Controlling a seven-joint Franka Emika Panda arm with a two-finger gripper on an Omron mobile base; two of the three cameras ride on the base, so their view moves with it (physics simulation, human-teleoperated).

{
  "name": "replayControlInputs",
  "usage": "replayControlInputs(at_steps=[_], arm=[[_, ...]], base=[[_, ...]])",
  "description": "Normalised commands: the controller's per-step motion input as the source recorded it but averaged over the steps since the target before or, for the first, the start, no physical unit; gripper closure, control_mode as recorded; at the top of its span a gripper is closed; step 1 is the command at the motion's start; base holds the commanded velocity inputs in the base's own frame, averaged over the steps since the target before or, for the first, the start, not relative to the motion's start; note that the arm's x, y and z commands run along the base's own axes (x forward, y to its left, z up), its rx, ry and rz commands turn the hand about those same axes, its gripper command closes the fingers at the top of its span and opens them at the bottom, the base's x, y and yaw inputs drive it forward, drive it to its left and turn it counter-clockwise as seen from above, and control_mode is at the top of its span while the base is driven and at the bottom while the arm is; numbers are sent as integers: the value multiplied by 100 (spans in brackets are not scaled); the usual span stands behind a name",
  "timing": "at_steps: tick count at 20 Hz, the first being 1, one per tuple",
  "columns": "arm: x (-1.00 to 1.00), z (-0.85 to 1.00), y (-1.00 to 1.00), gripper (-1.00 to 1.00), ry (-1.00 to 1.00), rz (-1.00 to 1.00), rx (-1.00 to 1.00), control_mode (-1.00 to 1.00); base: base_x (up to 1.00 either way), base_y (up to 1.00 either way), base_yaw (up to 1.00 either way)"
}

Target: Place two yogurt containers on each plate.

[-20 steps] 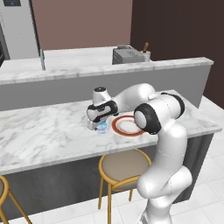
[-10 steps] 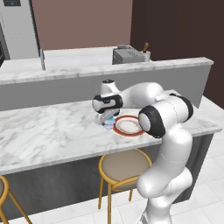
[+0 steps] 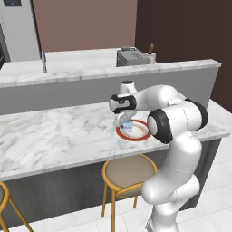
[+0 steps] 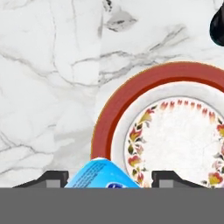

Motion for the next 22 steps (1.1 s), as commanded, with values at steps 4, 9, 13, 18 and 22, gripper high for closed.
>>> replayControlInputs(at_steps=[4,9,13,18,22], arm=[[0,0,-60,100,0,0,0,-100],[5,0,-53,100,0,0,-1,-100],[34,0,-39,100,0,0,-1,-100],[64,-5,-10,100,0,0,-4,-100],[70,-16,-1,100,0,0,-5,-100]], base=[[0,0,0],[0,0,0],[0,0,0],[0,0,0],[0,0,0]])
